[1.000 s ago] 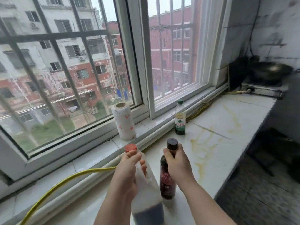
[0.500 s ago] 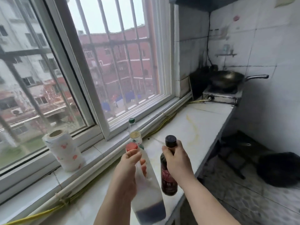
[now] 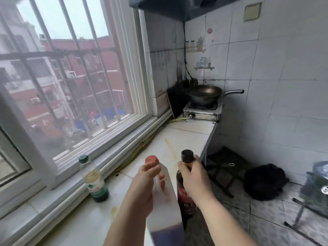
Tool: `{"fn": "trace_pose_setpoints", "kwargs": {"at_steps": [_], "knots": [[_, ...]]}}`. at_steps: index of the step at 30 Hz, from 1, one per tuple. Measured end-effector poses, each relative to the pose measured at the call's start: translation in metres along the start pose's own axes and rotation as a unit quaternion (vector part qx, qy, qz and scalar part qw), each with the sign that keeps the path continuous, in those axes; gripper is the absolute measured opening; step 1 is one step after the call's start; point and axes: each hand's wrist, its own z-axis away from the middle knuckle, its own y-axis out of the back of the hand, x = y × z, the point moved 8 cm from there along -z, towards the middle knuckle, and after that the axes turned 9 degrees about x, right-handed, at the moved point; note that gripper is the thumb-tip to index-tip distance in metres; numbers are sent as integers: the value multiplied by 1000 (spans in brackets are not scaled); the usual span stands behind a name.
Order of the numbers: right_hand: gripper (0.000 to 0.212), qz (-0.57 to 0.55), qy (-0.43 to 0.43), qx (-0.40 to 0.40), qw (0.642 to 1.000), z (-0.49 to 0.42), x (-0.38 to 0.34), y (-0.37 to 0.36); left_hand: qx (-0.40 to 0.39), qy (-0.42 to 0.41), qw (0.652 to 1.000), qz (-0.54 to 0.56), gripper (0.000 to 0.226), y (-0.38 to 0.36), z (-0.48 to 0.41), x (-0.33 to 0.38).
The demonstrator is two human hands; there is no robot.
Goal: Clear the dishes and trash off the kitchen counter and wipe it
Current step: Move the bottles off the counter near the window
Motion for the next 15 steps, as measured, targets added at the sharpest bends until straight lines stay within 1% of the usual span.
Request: {"fn": "trace_pose_setpoints", "kwargs": {"at_steps": [7, 10, 15], "knots": [[13, 29, 0, 31, 999, -88, 16, -6, -47, 19, 999, -15, 24, -55, -84, 4], [13, 38, -6, 40, 998, -118, 17, -11, -61, 14, 998, -19, 25, -73, -112, 12], [17, 44, -8, 67, 997, -179, 22, -23, -80, 7, 996, -45, 19, -105, -168, 32]]}}
